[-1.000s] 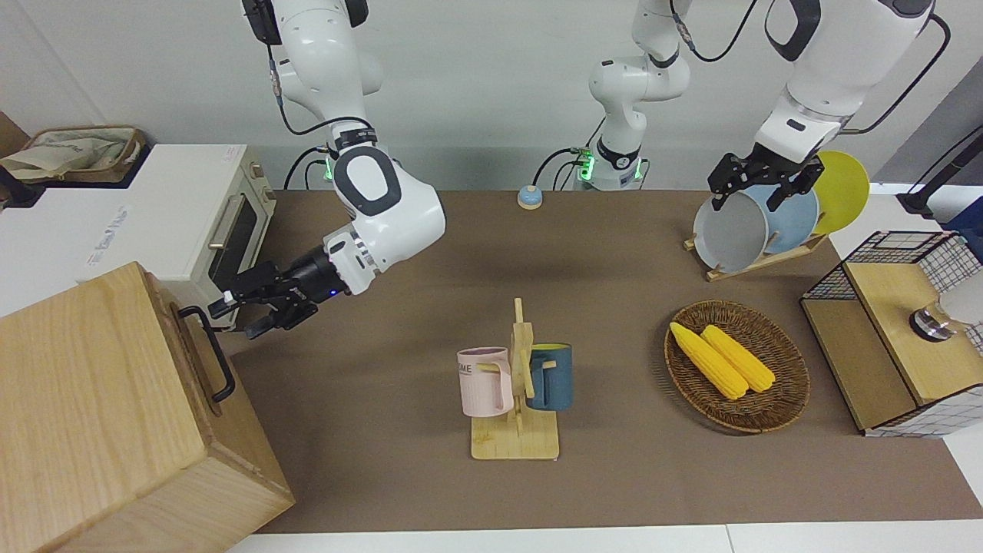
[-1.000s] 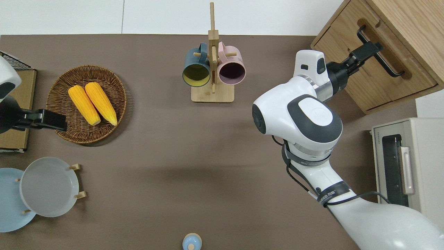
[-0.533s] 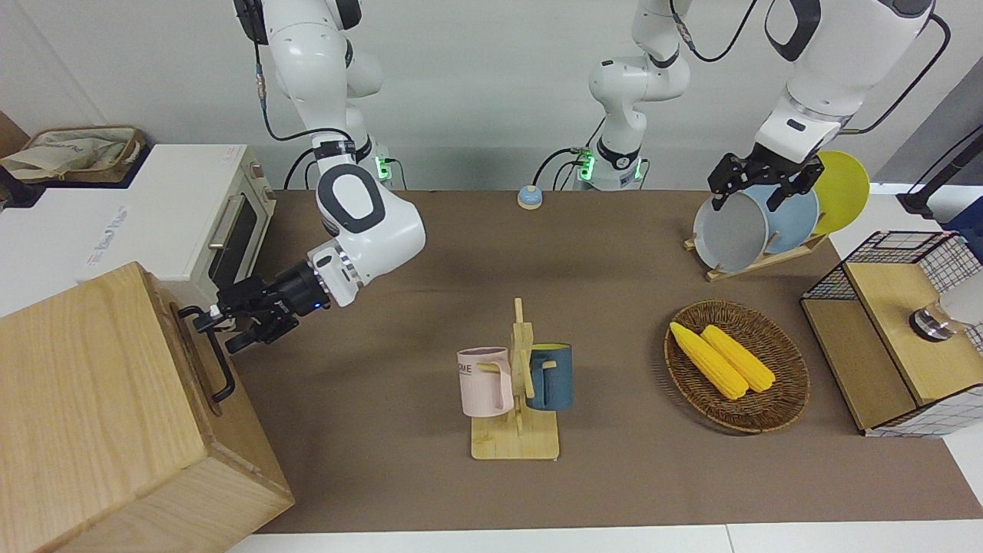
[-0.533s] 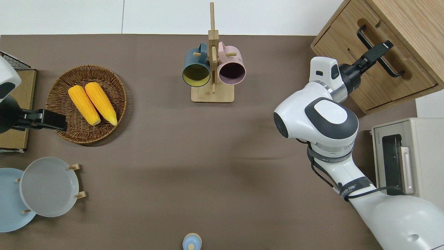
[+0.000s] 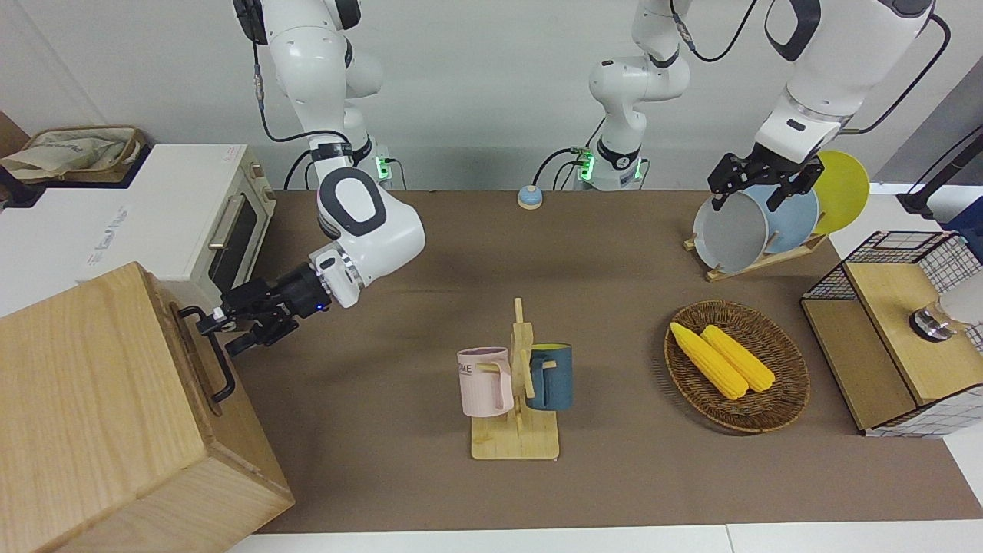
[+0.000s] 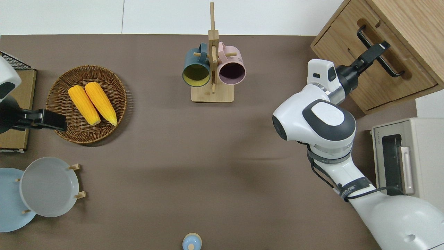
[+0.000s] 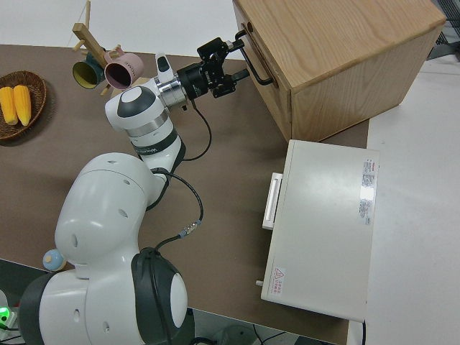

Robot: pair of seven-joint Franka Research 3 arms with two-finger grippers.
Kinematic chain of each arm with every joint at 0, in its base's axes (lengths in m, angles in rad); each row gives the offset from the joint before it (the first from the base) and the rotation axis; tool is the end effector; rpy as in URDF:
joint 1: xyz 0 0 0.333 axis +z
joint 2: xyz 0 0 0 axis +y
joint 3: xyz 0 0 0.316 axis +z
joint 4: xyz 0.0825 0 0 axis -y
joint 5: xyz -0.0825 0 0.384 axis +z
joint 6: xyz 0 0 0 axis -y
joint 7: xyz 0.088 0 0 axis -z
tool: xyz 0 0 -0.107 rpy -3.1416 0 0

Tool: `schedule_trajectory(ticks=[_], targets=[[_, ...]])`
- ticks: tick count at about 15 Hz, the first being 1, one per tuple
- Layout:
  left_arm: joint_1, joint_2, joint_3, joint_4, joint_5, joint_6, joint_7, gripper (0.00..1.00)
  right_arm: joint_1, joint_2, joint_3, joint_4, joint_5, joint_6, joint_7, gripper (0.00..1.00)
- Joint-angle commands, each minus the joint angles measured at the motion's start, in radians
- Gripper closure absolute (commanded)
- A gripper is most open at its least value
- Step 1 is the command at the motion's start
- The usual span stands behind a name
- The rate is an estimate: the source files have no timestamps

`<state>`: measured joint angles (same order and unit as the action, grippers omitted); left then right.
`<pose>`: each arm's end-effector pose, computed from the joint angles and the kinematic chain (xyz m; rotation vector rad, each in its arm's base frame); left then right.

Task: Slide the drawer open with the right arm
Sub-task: 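Close the right gripper on the black drawer handle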

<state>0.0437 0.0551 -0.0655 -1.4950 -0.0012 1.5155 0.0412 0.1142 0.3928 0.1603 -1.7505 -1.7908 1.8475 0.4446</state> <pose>0.5661 -0.0114 0.6245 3.1344 -0.0988 -0.0540 0.6676 0.0949 0.4056 1.4981 0.5909 0.3683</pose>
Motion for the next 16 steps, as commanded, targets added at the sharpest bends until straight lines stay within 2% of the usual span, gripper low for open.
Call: schedule_trajectory(ticks=[1,5,7,10,16], targets=[[-0.005,-0.003,-0.001,0.009,0.018,-0.018,-0.010,0.01,-0.019,0.008,0.007,-0.011,-0.056,0.021,0.040,0.315],[-0.005,-0.005,-0.001,0.010,0.018,-0.018,-0.010,0.01,-0.025,0.020,0.001,-0.007,-0.079,0.022,0.045,0.734],[-0.007,-0.005,-0.001,0.009,0.018,-0.018,-0.010,0.01,-0.036,0.021,0.001,-0.007,-0.087,0.030,0.045,0.885],[-0.005,-0.005,-0.001,0.010,0.018,-0.018,-0.010,0.01,-0.034,0.021,0.001,-0.007,-0.087,0.030,0.043,1.000],[-0.005,-0.005,-0.001,0.009,0.018,-0.018,-0.010,0.01,-0.019,0.018,0.002,-0.007,-0.071,0.016,0.042,1.000]])
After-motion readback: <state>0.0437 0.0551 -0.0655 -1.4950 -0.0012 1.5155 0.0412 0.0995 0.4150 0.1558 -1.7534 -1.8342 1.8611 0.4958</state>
